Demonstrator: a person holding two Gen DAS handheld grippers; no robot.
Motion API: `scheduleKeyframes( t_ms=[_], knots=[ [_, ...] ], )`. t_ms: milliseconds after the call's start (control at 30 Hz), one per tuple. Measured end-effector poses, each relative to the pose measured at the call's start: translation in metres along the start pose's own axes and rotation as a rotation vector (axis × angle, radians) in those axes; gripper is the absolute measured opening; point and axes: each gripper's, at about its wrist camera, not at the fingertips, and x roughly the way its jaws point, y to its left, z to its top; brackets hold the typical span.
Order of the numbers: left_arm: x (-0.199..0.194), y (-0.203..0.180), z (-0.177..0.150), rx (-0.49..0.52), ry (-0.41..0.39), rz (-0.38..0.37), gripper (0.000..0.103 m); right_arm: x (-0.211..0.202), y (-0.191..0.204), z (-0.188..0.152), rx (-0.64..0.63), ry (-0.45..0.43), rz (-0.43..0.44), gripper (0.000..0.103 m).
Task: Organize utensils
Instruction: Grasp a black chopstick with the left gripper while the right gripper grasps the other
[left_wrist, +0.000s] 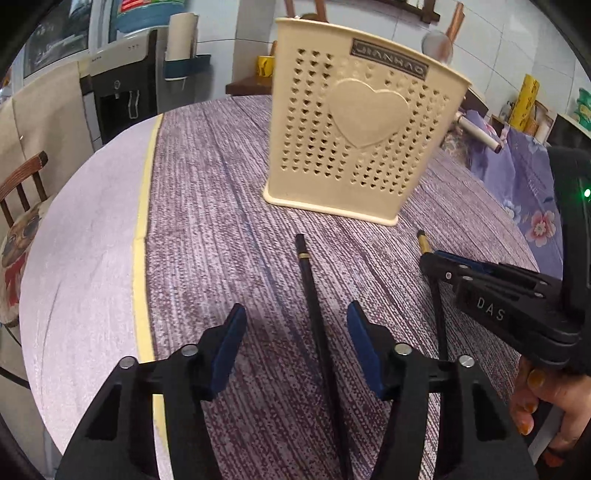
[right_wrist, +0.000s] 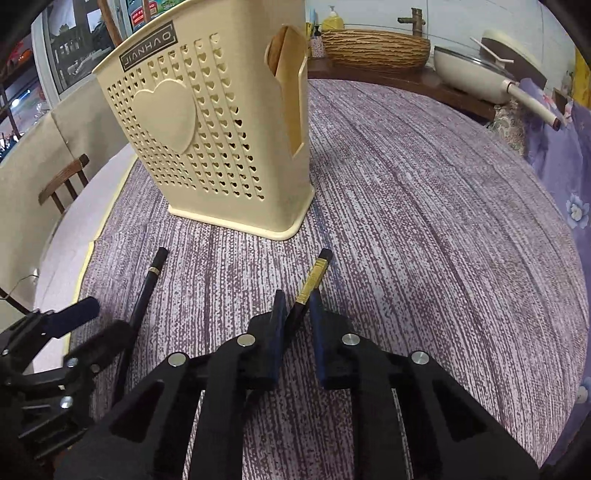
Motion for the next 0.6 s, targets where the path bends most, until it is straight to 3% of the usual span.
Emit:
scheduleKeyframes(
  t_ms=[67,300,600],
  knots=[
    [0.004,-0.005,0.0,0.019,0.011,0.003,0.044,-0.001,-0.002,-0.002,0.006,0.009,0.042,0.012],
    [0.01,-0.011,0.009,0.033,0.031,0.01,0.022,-0.006,-0.001,-0.006,-0.026,0.029,0.041,0.012],
    [0.019,-0.017,0.018,0.046,0.044,0.036,0.02,-0.002,0.012,-0.003,-0.035,0.024,-0.05,0.012]
  ],
)
